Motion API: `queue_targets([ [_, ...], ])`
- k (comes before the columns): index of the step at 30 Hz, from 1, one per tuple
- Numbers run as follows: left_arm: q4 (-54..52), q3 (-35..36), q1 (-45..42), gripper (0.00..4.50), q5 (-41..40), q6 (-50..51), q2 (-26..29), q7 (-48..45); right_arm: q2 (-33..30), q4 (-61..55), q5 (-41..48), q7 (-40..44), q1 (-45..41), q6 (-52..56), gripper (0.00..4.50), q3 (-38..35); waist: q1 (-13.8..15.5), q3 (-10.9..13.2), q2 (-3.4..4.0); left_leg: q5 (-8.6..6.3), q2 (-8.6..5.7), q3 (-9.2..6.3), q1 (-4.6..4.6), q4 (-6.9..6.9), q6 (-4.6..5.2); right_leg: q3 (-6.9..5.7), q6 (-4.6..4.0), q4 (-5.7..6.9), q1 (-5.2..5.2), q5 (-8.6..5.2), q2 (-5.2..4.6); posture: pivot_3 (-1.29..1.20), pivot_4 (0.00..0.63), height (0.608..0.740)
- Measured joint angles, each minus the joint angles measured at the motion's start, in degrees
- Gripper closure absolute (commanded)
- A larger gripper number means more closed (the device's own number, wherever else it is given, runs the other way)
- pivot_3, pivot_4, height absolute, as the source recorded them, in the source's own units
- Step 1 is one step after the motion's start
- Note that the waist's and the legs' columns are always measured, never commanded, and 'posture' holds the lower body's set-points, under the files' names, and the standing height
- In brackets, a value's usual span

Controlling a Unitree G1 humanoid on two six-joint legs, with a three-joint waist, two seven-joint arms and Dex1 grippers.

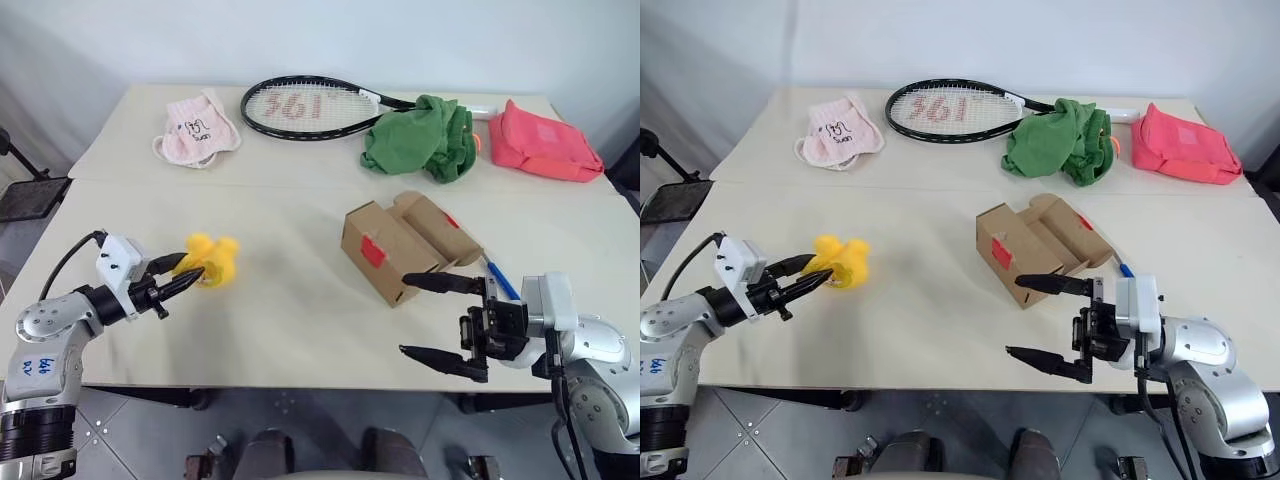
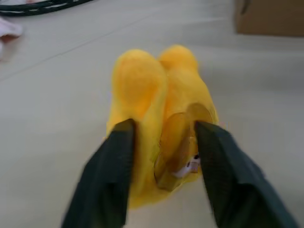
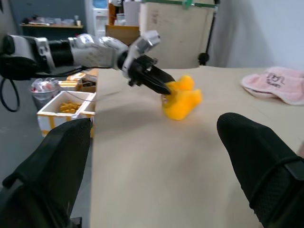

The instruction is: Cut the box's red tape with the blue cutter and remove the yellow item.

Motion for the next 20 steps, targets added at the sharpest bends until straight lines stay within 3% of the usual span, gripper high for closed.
queue_targets([
  [4,1.7,4.4,2.3,1.72,-1.9,-0.2,6.3,-6.2,-1.0,2.2,-0.9,-0.5,0.2,-1.0,0.00,-3.3,-0.1,0.0,0.04,-0.01,0.01,0.08,0.06,-0.10,0.00,0.01,-0.02,-0.06,-0.01,-0.01,0.01,0.00,0.150,0.740],
  [10,7.6,10.1,9.0,1.72,-2.3,-4.0,10.5,-13.1,-2.1,4.8,-3.1,1.0,1.7,-3.2,0.00,-5.4,-0.1,0.0,0.05,-0.04,0.03,0.21,0.08,-0.23,0.04,0.00,-0.02,-0.18,-0.05,-0.01,0.01,0.00,0.150,0.740],
  [14,6.4,17.6,19.2,1.72,-2.3,-10.6,5.3,-13.4,-3.3,9.3,-4.9,2.7,5.8,-5.8,0.00,-9.4,-0.4,0.0,0.05,-0.25,0.13,0.50,0.18,-0.31,0.08,-0.07,-0.02,-0.35,-0.05,-0.01,0.00,0.00,0.150,0.740],
  [16,4.5,17.1,19.4,1.72,-1.9,-12.7,2.5,-11.0,-2.6,9.3,-5.0,2.3,5.1,-6.0,0.00,-9.0,-0.1,0.0,0.05,-0.24,0.20,0.48,0.16,-0.27,0.07,-0.15,-0.02,-0.34,-0.04,-0.01,0.04,0.00,0.150,0.740],
  [20,-2.0,16.5,20.3,1.72,-2.0,-12.6,1.8,-8.7,-2.1,7.5,-5.0,1.1,3.3,-6.0,0.00,-7.6,0.1,0.0,0.05,-0.25,0.22,0.55,0.16,-0.15,0.07,-0.05,-0.03,-0.38,-0.01,-0.01,0.04,0.00,0.150,0.740],
])
